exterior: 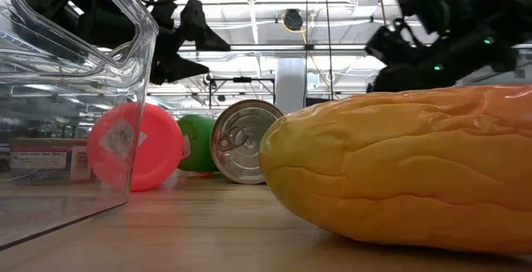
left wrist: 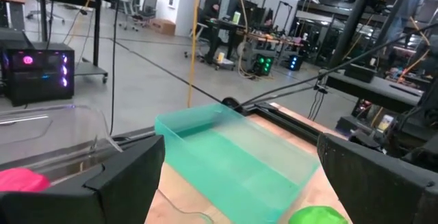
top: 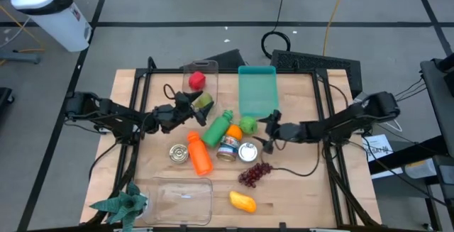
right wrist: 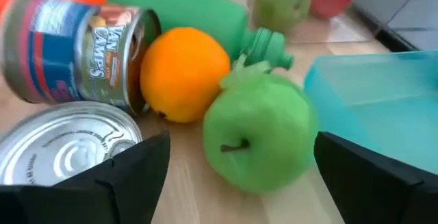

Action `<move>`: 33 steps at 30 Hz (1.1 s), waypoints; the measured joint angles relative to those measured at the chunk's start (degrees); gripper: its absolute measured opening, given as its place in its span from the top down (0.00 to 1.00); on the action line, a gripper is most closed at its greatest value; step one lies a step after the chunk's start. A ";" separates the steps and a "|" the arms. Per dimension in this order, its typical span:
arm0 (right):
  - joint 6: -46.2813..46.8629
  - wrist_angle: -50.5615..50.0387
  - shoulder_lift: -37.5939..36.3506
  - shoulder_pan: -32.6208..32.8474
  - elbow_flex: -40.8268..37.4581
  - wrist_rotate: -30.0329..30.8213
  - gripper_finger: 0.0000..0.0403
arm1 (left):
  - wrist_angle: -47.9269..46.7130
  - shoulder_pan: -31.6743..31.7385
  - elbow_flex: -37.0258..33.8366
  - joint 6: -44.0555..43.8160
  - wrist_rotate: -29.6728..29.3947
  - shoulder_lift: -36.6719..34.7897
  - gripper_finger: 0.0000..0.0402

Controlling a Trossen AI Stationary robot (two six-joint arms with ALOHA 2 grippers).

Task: Pick & Place Food Item
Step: Put the green apple into the top transparent bin

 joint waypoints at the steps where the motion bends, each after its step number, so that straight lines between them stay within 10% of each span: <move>1: -0.26 -0.67 1.09 -0.02 1.39 0.00 0.13 | -0.18 0.00 0.00 -0.01 0.00 0.00 0.02; 33: -2.92 13.52 16.91 -3.06 5.21 1.53 0.13 | -0.55 0.00 0.00 0.03 0.26 0.00 0.02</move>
